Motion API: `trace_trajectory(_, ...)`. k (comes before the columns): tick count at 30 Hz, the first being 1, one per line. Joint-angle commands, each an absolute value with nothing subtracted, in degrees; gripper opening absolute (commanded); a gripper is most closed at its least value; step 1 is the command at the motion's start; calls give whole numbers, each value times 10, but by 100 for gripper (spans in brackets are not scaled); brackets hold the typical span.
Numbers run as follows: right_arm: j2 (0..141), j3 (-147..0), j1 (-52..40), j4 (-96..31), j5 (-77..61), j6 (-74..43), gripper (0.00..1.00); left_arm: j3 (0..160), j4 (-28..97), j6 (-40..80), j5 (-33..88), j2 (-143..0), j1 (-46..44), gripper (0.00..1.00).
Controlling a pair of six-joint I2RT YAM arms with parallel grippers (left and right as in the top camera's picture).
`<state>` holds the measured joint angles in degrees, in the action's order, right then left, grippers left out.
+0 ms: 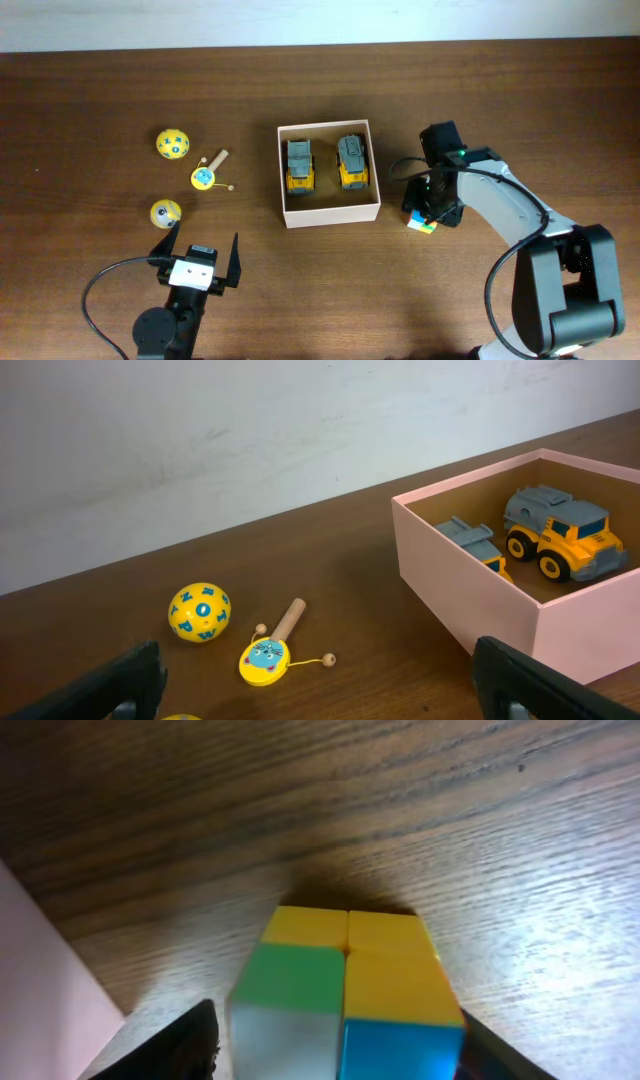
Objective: Pack container
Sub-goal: 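Close the right gripper on the colourful cube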
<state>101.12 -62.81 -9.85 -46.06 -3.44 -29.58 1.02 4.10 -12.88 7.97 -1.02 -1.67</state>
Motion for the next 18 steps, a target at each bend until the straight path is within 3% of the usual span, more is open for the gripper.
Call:
trace_trajectory(1,1016,-604,-102,-438,-22,-293,64,7,42,-138,77,-10,-13,99)
trace_trajectory(14,1016,-576,-102,-396,-3,-278,63,7,42,-138,77,-10,-13,99)
trace_trajectory(18,1016,-576,-102,-392,-4,-278,52,7,42,-138,77,-10,-13,99)
